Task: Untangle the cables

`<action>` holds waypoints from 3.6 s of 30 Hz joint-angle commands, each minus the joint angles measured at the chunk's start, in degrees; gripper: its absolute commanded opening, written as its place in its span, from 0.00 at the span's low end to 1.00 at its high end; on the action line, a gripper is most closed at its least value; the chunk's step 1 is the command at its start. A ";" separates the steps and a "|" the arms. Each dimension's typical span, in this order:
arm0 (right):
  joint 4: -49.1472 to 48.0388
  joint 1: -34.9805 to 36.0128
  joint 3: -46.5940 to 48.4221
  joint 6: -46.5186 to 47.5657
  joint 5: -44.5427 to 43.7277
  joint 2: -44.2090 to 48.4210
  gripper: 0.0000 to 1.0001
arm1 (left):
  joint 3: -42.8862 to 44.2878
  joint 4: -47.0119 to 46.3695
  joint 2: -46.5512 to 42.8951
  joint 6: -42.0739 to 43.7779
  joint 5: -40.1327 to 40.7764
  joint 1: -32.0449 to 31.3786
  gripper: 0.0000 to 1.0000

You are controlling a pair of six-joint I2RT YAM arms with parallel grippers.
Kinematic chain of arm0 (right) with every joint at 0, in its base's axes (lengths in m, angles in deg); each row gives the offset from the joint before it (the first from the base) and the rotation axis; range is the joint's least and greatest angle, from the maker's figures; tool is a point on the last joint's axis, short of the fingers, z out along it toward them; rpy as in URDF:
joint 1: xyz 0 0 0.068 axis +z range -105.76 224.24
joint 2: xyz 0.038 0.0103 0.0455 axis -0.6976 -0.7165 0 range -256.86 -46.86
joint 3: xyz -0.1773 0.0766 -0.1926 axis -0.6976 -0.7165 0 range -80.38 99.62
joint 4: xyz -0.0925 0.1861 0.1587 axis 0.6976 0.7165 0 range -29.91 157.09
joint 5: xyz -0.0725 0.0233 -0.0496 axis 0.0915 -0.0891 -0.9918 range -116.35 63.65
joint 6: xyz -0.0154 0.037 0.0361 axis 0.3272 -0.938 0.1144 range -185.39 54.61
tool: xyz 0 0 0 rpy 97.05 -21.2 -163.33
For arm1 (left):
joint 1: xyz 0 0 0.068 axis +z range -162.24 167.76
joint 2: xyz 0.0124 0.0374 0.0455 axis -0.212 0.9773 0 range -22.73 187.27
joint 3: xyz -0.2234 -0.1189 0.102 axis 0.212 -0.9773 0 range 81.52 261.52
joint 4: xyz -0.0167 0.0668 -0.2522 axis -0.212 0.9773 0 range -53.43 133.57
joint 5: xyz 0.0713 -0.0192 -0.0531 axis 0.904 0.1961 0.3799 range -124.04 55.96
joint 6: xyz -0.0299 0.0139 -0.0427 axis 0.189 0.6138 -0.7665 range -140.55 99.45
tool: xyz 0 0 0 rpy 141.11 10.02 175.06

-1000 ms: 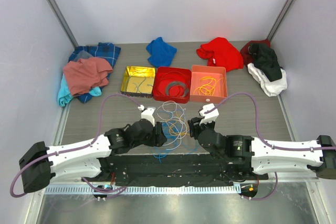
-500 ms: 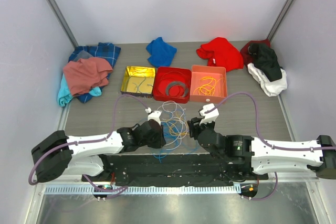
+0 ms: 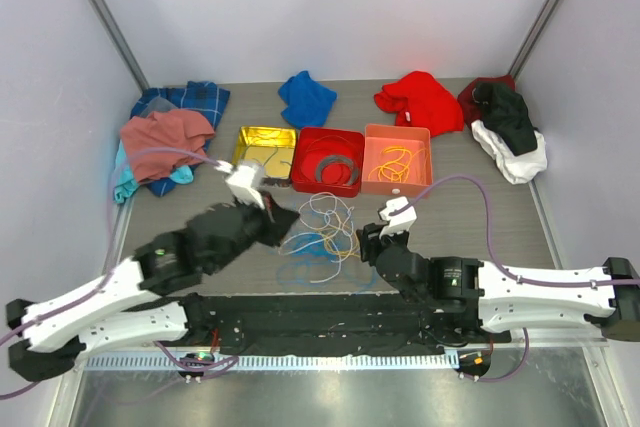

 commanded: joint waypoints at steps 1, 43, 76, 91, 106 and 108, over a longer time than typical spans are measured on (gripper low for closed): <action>-1.83 -0.12 2.87 -0.28 -2.19 -0.06 0.46 | 18.70 7.96 -1.78 13.33 10.93 -0.18 0.00; -27.75 -0.21 6.12 13.77 18.28 -21.22 0.72 | 89.07 -0.65 32.33 48.86 11.99 -0.18 0.00; 9.04 -15.59 5.42 -3.17 3.53 -2.26 0.01 | 79.67 -6.61 29.43 56.40 25.35 -0.18 0.00; 31.92 -15.59 4.37 -21.20 4.92 7.32 0.35 | 83.44 -13.39 29.95 63.89 27.55 -0.18 0.00; 0.22 -15.15 12.17 5.42 25.11 5.41 0.65 | 88.01 -11.02 33.21 62.40 23.16 -0.26 0.00; -2.79 -15.06 13.67 8.31 28.29 0.23 0.66 | 87.84 -10.67 33.47 61.87 22.54 -0.26 0.00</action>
